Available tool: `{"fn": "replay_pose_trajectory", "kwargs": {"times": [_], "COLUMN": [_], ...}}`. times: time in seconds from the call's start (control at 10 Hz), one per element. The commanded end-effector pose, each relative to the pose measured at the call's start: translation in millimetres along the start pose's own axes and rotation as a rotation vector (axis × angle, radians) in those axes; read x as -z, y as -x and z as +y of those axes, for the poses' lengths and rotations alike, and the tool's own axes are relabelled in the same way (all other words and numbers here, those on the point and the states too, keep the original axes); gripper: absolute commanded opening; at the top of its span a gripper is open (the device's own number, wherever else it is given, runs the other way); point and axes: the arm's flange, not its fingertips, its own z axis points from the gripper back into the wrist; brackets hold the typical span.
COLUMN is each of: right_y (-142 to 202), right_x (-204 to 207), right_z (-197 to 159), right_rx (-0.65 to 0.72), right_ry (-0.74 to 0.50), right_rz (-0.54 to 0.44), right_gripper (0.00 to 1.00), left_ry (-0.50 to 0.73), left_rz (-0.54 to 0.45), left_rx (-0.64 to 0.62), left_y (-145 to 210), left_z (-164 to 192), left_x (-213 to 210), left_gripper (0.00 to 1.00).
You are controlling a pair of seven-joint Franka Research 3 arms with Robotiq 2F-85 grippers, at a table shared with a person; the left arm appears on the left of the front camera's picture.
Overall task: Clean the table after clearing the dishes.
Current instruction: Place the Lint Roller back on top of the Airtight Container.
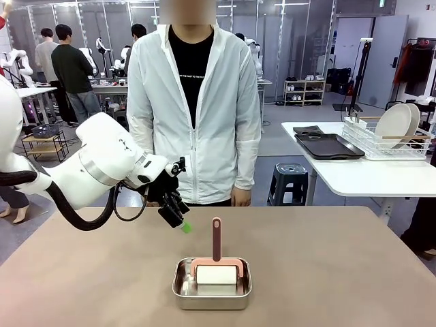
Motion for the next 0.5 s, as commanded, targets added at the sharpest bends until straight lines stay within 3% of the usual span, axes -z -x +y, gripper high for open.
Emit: {"fn": "replay_pose_trajectory", "kwargs": {"times": [0.0, 0.4], "right_y": [0.3, 0.3], "right_x": [0.6, 0.6], "right_z": [3.3, 3.3], "right_rx": [-0.007, -0.007], "right_ry": [-0.007, -0.007], "right_rz": [-0.002, -0.002], "right_gripper": [1.0, 1.0], "left_ry": [-0.008, -0.008], "left_rz": [-0.016, -0.016], "left_rx": [-0.01, -0.01], "left_y": [-0.7, -0.7], "left_z": [1.2, 1.2], "left_x": [-0.5, -0.5], "left_gripper": [1.0, 1.0]}}
